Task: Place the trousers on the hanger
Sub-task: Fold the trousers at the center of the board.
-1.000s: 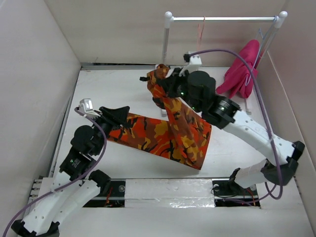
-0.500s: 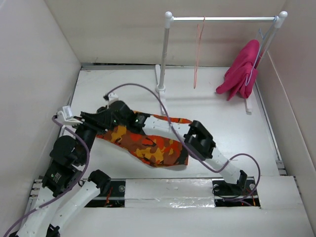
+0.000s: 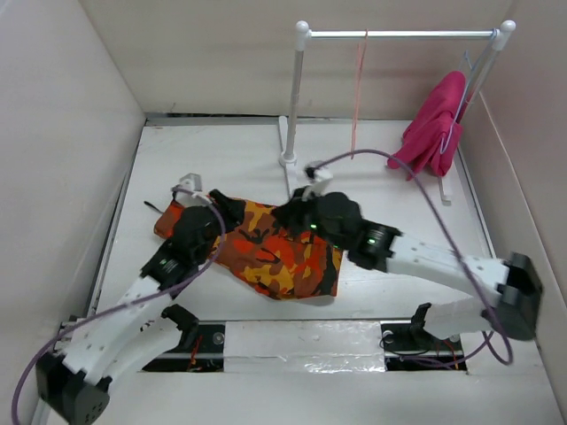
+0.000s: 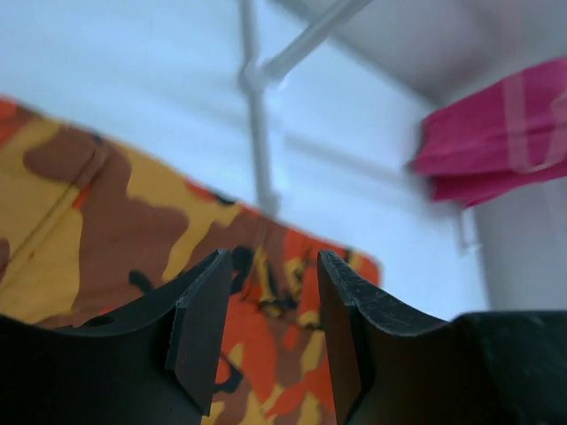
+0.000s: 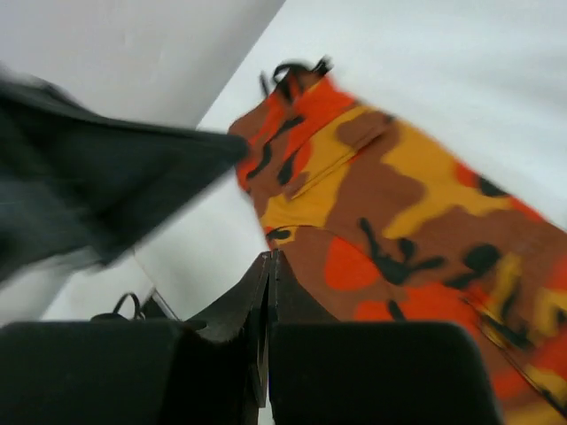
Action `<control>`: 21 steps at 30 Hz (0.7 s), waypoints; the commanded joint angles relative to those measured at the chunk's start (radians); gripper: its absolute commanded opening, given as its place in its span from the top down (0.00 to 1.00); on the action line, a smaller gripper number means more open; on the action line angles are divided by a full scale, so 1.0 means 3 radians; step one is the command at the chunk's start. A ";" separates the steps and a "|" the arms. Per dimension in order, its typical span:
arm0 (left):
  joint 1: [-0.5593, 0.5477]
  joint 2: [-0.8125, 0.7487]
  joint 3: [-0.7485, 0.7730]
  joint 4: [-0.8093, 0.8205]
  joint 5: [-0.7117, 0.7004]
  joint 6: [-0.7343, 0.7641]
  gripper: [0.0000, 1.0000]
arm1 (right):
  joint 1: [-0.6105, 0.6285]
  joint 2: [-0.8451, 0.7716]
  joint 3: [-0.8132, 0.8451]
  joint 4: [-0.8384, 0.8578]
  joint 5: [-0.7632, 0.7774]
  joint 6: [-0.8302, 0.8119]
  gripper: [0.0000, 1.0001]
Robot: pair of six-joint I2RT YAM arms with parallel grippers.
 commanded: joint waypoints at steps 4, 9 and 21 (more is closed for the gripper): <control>0.0040 0.0917 -0.0404 0.0839 0.0164 -0.0219 0.59 | -0.0219 -0.1101 -0.1613 -0.0361 0.0530 0.0611 0.72; 0.0520 0.1668 -0.0553 0.1335 0.0674 -0.0249 0.58 | -0.0219 -0.1813 -0.2306 -0.0689 0.0525 0.0924 0.24; 0.1114 0.1713 -0.1217 0.1867 0.1197 -0.0576 0.58 | -0.0887 -0.1382 -0.2824 0.0247 0.0096 0.0889 0.42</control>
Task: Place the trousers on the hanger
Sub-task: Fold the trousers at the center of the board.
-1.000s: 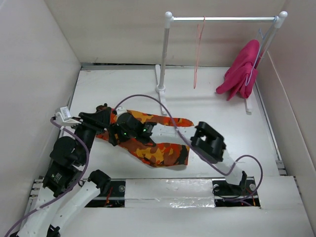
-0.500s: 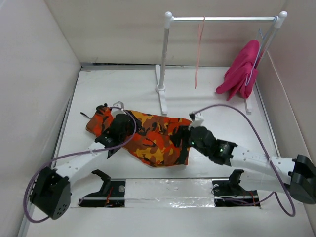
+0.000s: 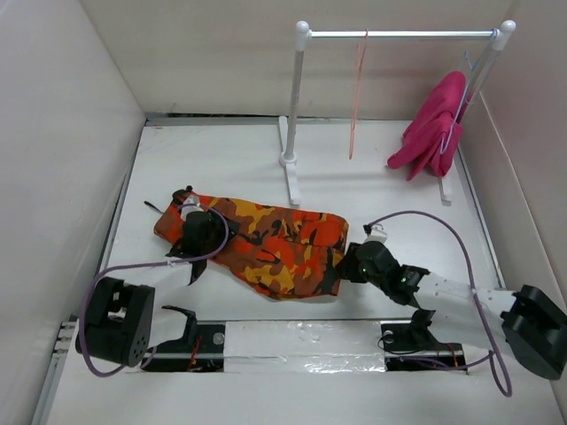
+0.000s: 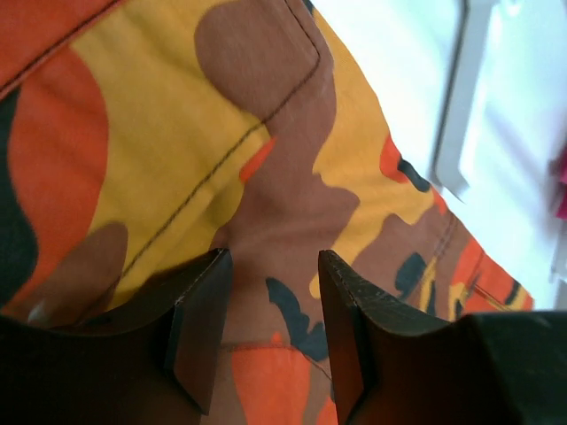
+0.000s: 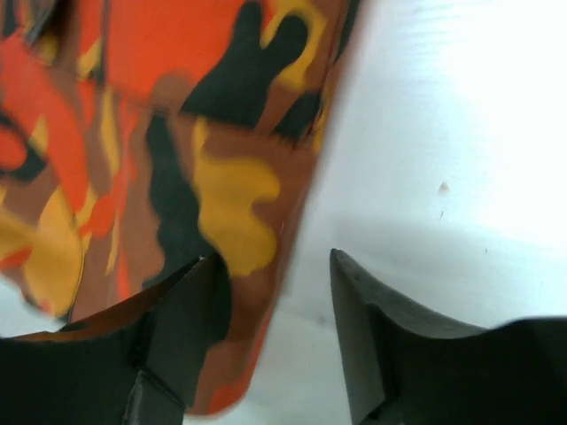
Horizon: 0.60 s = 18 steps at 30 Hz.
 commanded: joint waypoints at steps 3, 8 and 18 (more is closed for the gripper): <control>0.0017 -0.0732 -0.0230 -0.0202 -0.0238 -0.0184 0.58 | -0.0629 0.0479 0.0161 0.0640 -0.0289 -0.0338 0.89; 0.0047 -0.1352 -0.0495 -0.0663 -0.0591 -0.0250 0.58 | -0.1243 0.0647 0.0304 0.0865 -0.0672 -0.0844 1.00; 0.0047 -0.2227 -0.0532 -0.1114 -0.0562 -0.0118 0.59 | -0.2041 0.0895 0.1000 0.0335 -0.1235 -0.1555 0.52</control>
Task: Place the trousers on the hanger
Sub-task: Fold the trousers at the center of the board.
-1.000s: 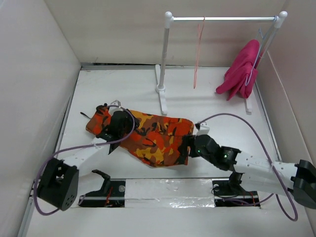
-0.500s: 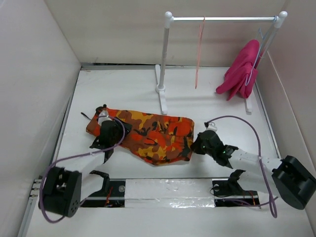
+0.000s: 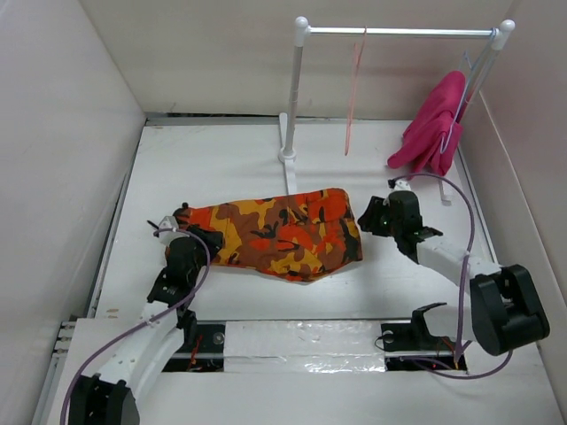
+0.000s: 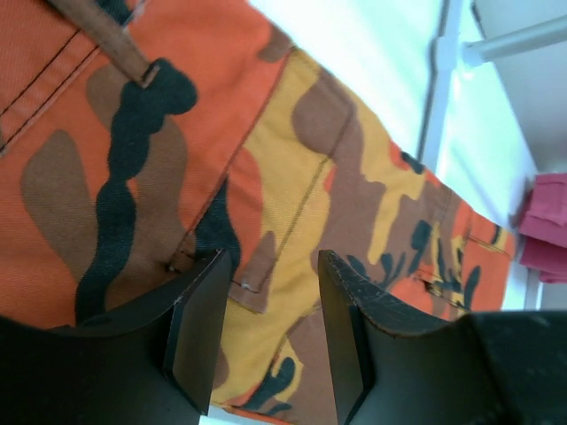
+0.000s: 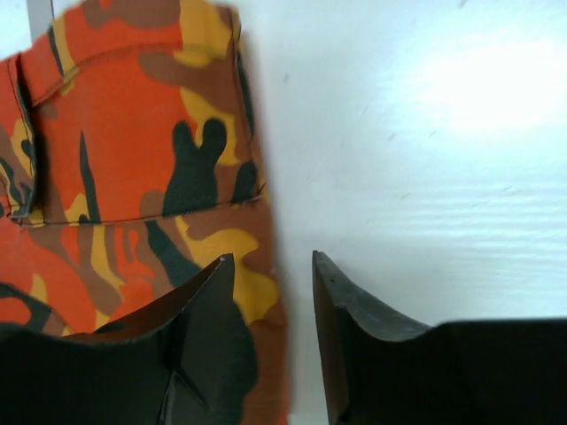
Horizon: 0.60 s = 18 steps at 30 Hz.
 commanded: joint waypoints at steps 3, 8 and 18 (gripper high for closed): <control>-0.0030 -0.0315 0.0266 -0.0044 0.0229 0.0271 0.60 | 0.0062 -0.0499 0.0232 -0.0194 -0.0115 -0.0399 0.43; -0.0250 -0.0020 0.0664 0.0176 0.0453 0.0465 0.83 | 0.0324 -0.0327 0.0365 0.0239 -0.0559 -0.0358 0.93; -0.0250 0.0349 0.0742 0.0631 0.0879 0.0634 0.89 | -0.0008 0.1227 0.1014 0.0849 -0.0688 -0.0231 1.00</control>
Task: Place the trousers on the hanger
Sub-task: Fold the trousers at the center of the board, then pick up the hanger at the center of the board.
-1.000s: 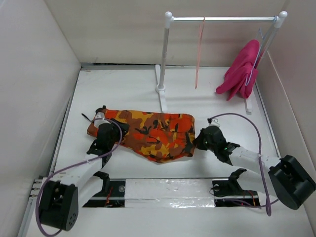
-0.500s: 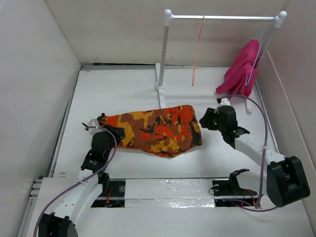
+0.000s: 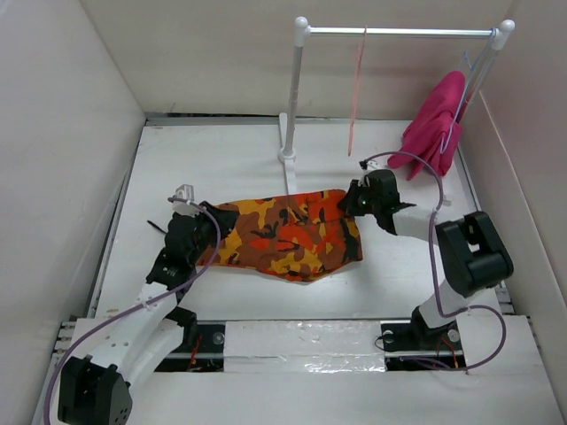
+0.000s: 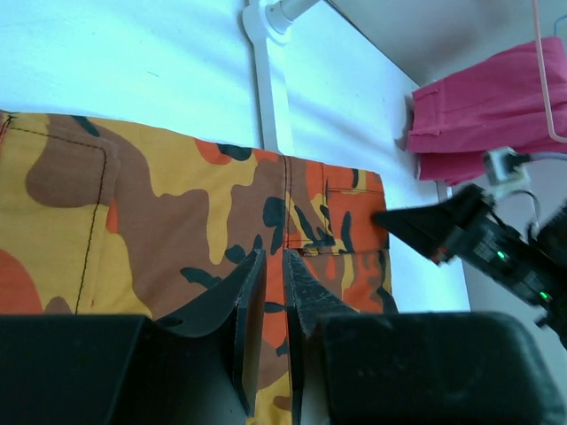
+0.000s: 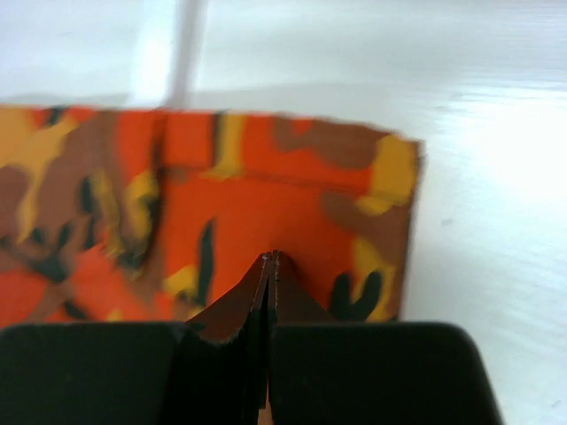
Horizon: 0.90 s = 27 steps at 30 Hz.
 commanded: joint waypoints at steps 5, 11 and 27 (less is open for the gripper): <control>-0.0040 0.0127 -0.0017 0.0461 0.0121 0.0187 0.87 | -0.0211 0.0498 0.0274 0.0263 0.0173 0.0210 1.00; -0.0040 0.0530 0.0171 0.0737 0.0314 0.0253 0.97 | -0.0145 -0.0222 0.0069 0.0244 0.0316 0.0129 1.00; -0.1497 0.0909 0.0693 0.0748 -0.0723 0.1015 1.00 | 0.0168 -0.1478 0.1545 -0.1373 0.1293 -0.0658 0.27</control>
